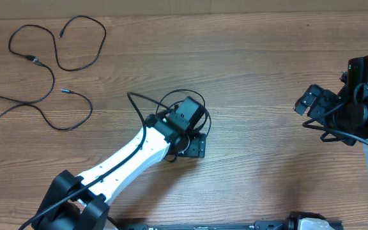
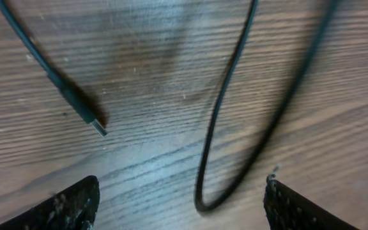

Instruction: Untangle cables

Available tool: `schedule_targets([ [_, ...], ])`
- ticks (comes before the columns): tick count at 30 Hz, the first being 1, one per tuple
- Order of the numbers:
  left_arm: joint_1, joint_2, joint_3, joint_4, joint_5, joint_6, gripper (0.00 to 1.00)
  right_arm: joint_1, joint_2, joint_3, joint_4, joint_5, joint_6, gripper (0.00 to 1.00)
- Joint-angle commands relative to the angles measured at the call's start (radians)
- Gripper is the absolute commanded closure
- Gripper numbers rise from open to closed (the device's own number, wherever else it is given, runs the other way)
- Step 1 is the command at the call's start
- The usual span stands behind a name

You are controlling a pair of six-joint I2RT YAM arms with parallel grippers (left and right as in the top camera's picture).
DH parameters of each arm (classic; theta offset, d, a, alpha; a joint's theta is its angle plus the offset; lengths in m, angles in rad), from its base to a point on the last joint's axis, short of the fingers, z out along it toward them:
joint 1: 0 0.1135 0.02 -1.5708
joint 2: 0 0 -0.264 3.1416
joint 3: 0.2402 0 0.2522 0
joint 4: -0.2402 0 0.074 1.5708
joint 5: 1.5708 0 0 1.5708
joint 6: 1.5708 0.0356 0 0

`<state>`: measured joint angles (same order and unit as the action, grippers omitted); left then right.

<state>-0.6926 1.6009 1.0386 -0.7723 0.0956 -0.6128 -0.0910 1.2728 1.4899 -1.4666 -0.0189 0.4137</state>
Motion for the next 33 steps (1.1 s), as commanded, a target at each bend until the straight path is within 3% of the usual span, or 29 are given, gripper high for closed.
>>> schedule_targets([
  [1, -0.018, -0.008, -0.067, 0.065, 0.047, -0.079, 0.19, -0.003, -0.002, 0.003, 0.003, 0.010, -0.003, 0.00],
  [8, -0.044, -0.006, -0.130, 0.212, 0.024, -0.138, 0.28, -0.003, -0.003, 0.003, 0.003, 0.010, -0.003, 0.00],
  [16, -0.048, -0.001, -0.139, 0.232, -0.078, -0.215, 0.46, -0.003, -0.003, 0.003, 0.003, 0.010, -0.003, 0.00],
  [22, -0.048, -0.001, -0.139, 0.247, -0.076, -0.216, 0.64, -0.003, -0.002, 0.003, 0.003, 0.010, -0.003, 0.00],
  [28, -0.048, -0.001, -0.138, 0.253, -0.057, -0.233, 0.94, -0.003, -0.003, 0.003, 0.003, 0.010, -0.003, 0.00],
  [33, -0.046, -0.012, -0.090, 0.240, 0.031, -0.153, 0.96, -0.003, -0.003, 0.003, 0.003, 0.010, -0.003, 0.00],
])
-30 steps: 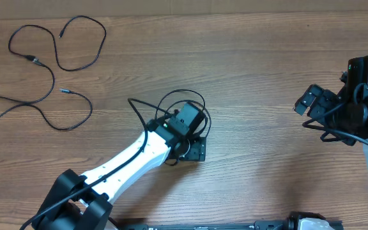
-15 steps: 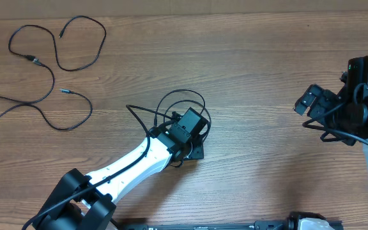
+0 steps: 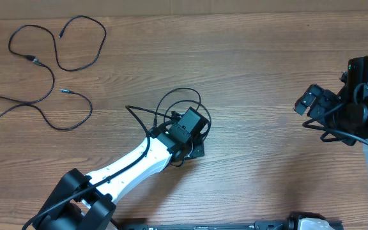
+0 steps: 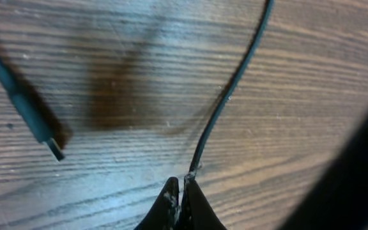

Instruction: Untangle cables

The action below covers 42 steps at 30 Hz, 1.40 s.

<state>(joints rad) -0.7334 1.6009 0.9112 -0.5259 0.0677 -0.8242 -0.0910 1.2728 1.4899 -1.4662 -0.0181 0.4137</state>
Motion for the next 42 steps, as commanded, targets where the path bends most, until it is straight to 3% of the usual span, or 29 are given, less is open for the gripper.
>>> schedule_targets([
  [1, -0.005, -0.016, 0.065, -0.024, 0.068, 0.066, 0.96, -0.003, -0.003, 0.003, 0.003, 0.010, -0.003, 0.00],
  [5, -0.005, -0.036, 0.222, -0.163, 0.060, 0.080, 0.96, -0.003, -0.003, 0.003, 0.003, 0.010, -0.003, 0.00],
  [11, -0.005, -0.050, 0.544, -0.389, 0.047, 0.245, 0.96, -0.003, -0.003, 0.003, 0.003, 0.010, -0.003, 0.00],
  [16, -0.005, -0.051, 0.812, -0.532, 0.047, 0.298, 0.96, -0.003, -0.003, 0.003, 0.003, 0.010, -0.003, 0.00],
  [26, -0.005, -0.053, 1.252, -0.649, 0.091, 0.320, 0.96, -0.003, -0.003, 0.003, 0.003, 0.010, -0.003, 0.00],
  [35, -0.005, -0.052, 1.296, -0.800, 0.079, 0.313, 0.96, -0.003, -0.003, 0.003, 0.003, 0.010, -0.003, 0.00],
  [42, -0.005, -0.052, 1.291, -1.010, 0.071, 0.389, 0.96, -0.003, -0.003, 0.003, 0.003, 0.010, -0.003, 0.00],
])
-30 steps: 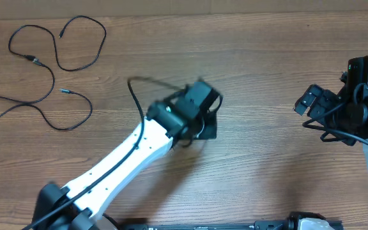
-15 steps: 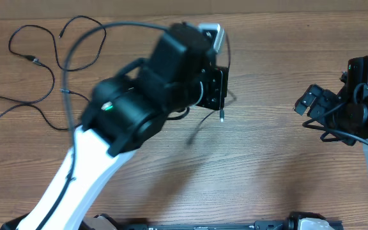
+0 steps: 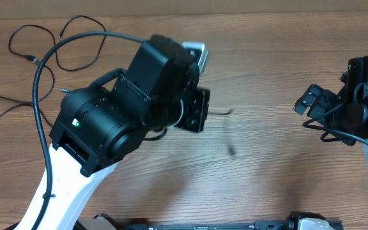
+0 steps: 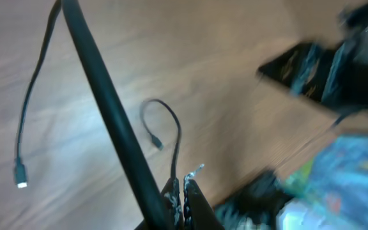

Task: Untangle cables
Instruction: 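Raise the cable with the left gripper and swing it upward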

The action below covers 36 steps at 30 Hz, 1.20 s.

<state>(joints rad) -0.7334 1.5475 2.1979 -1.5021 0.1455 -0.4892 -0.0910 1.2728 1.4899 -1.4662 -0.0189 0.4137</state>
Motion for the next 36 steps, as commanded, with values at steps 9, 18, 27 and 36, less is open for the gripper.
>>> schedule_targets([
  [9, -0.005, 0.001, -0.004, -0.122, 0.186, 0.346, 0.96, -0.003, -0.003, 0.003, 0.003, 0.010, -0.003, 0.00],
  [18, 0.085, 0.001, -0.004, -0.096, 0.181, 0.318, 0.96, -0.003, -0.003, 0.003, 0.003, 0.010, -0.003, 0.00],
  [27, 0.172, 0.001, -0.004, 0.037, 0.558, 0.407, 0.96, -0.003, -0.003, 0.003, 0.003, 0.010, -0.003, 0.00],
  [36, 0.170, 0.003, -0.005, 0.048, 0.906, 0.572, 0.96, -0.003, -0.003, 0.003, 0.003, 0.010, -0.003, 0.00],
])
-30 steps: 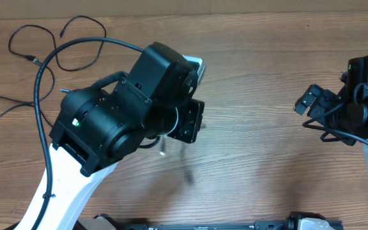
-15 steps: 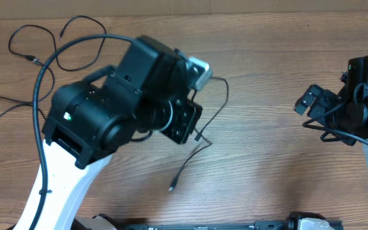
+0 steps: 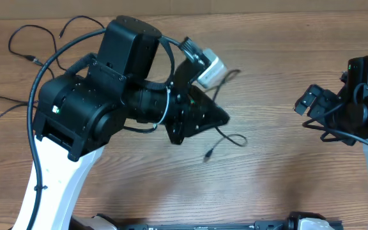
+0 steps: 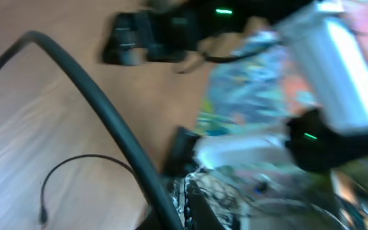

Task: Untangle cables
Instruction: 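Raise the cable with the left gripper and swing it upward, then carry the held cable with the left gripper to the lower left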

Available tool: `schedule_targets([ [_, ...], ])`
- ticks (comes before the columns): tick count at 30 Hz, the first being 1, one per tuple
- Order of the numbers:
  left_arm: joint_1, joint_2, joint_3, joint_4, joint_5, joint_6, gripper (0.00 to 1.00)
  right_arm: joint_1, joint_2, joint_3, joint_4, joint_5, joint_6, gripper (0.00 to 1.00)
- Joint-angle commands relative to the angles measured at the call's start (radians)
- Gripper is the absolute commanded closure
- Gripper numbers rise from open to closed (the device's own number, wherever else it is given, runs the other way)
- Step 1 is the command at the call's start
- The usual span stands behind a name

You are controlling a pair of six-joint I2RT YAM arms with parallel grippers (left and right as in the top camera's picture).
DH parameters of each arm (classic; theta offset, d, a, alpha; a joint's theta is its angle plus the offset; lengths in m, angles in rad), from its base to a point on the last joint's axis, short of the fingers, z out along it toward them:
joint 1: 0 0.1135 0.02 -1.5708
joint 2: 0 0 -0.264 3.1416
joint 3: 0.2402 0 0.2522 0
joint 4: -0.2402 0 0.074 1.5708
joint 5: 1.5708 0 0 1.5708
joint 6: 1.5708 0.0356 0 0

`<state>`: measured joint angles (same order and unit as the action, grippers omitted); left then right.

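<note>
My left arm is raised high over the table middle in the overhead view, and its left gripper [image 3: 224, 118] points right. In the blurred left wrist view the left gripper [image 4: 185, 191] is shut on a thin black cable. That cable [image 3: 235, 137] hangs from the jaws in a small loop and ends in a plug [image 3: 206, 154] above the wood. The same loop of cable [image 4: 85, 158] shows at lower left of the wrist view. The right gripper [image 3: 306, 108] stays at the right edge, open and holding nothing.
More thin black cables [image 3: 34, 60] lie loosely at the far left of the wooden table [image 3: 280, 185]. My left arm's thick black supply cable [image 4: 107, 121] crosses the wrist view. The right arm [image 3: 363, 102] stands at the right side.
My left arm has turned so the gripper, still shut on the cable, now points right. The dangling loop and plug hang further right. The wrist view now faces the right arm.
First my left gripper was open, low over a cable loop at the table middle. Then it was shut on that loop. After that the arm was high with the cable dangling, and now it points right with the cable still held. The right arm stayed put.
</note>
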<state>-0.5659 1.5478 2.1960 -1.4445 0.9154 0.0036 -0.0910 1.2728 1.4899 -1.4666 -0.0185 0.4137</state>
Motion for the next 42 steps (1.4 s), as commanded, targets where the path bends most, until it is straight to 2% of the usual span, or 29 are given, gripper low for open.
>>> schedule_targets([
  [1, 0.003, 0.003, -0.003, -0.026, 0.097, 0.079, 0.96, -0.003, -0.003, 0.003, 0.003, 0.010, -0.003, 0.00],
  [4, 0.003, 0.003, -0.010, -0.050, -0.004, 0.077, 0.96, -0.003, -0.003, 0.003, 0.003, 0.010, -0.003, 0.00],
  [9, 0.005, 0.003, -0.049, -0.059, -0.148, -0.016, 0.96, -0.003, -0.003, 0.003, 0.003, 0.010, -0.003, 0.00],
  [14, 0.005, 0.003, -0.126, -0.114, -0.275, -0.028, 0.96, -0.003, -0.003, 0.003, 0.003, 0.010, -0.003, 0.00],
  [22, 0.033, 0.004, -0.237, -0.155, -0.640, -0.255, 0.96, -0.003, -0.003, 0.003, 0.003, 0.010, -0.003, 0.00],
  [25, 0.073, 0.004, -0.240, -0.172, -0.715, -0.334, 0.96, -0.003, -0.003, 0.003, 0.003, 0.010, -0.003, 0.00],
  [33, 0.300, 0.004, -0.240, -0.215, -0.790, -0.457, 0.96, -0.003, -0.003, 0.003, 0.003, 0.010, -0.003, 0.00],
  [36, 0.405, 0.004, -0.240, -0.238, -0.797, -0.573, 0.96, -0.003, -0.003, 0.003, 0.003, 0.010, -0.003, 0.00],
  [42, 0.565, 0.004, -0.240, -0.245, -0.784, -0.892, 0.96, -0.003, -0.003, 0.003, 0.003, 0.010, -0.003, 0.00],
])
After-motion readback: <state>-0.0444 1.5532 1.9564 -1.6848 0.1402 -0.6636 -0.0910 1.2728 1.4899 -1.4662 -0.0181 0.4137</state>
